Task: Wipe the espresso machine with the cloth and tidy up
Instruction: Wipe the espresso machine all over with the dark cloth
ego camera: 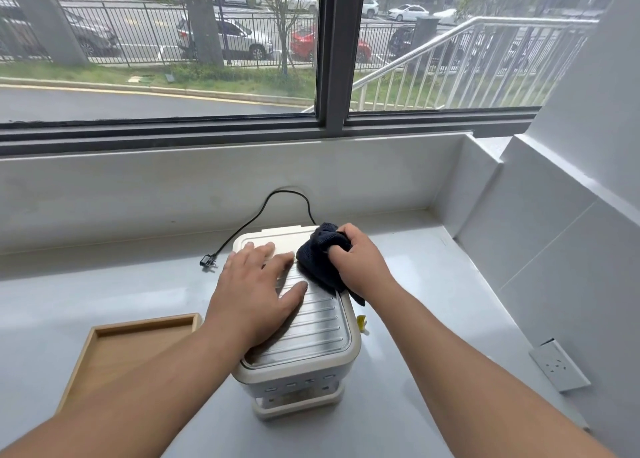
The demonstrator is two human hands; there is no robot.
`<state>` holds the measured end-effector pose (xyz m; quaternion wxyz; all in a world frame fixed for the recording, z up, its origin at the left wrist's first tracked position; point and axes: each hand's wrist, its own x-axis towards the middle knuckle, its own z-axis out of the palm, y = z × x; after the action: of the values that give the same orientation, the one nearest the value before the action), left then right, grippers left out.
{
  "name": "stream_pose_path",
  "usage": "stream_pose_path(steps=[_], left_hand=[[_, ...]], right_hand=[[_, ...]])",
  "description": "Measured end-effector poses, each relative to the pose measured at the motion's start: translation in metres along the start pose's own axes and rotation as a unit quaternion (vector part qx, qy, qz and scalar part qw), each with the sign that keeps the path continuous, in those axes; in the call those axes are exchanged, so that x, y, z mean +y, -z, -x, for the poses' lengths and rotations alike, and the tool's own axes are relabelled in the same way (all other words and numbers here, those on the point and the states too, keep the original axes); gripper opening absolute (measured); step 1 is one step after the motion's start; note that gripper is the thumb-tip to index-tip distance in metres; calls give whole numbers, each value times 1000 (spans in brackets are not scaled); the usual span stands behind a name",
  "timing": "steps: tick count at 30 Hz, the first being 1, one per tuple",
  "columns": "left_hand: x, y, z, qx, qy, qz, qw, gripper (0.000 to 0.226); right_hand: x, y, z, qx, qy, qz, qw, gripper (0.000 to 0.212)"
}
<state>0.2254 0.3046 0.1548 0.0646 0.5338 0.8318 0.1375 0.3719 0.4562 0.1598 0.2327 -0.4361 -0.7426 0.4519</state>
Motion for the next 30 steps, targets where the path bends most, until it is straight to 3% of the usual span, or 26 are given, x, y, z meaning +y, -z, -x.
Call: stream_pose_path(steps=[11, 20, 30], left_hand=[[-2, -2, 2, 5, -5, -7, 1000, 69], [-4, -4, 2, 6, -8, 1, 1000, 77], [-4, -3, 2, 2, -15, -4, 1000, 73]], right_hand=[[6, 7, 56, -6, -1, 29, 1000, 9], [23, 8, 110, -2, -18, -12, 1000, 10], [16, 1, 158, 34, 1, 66, 997, 17]])
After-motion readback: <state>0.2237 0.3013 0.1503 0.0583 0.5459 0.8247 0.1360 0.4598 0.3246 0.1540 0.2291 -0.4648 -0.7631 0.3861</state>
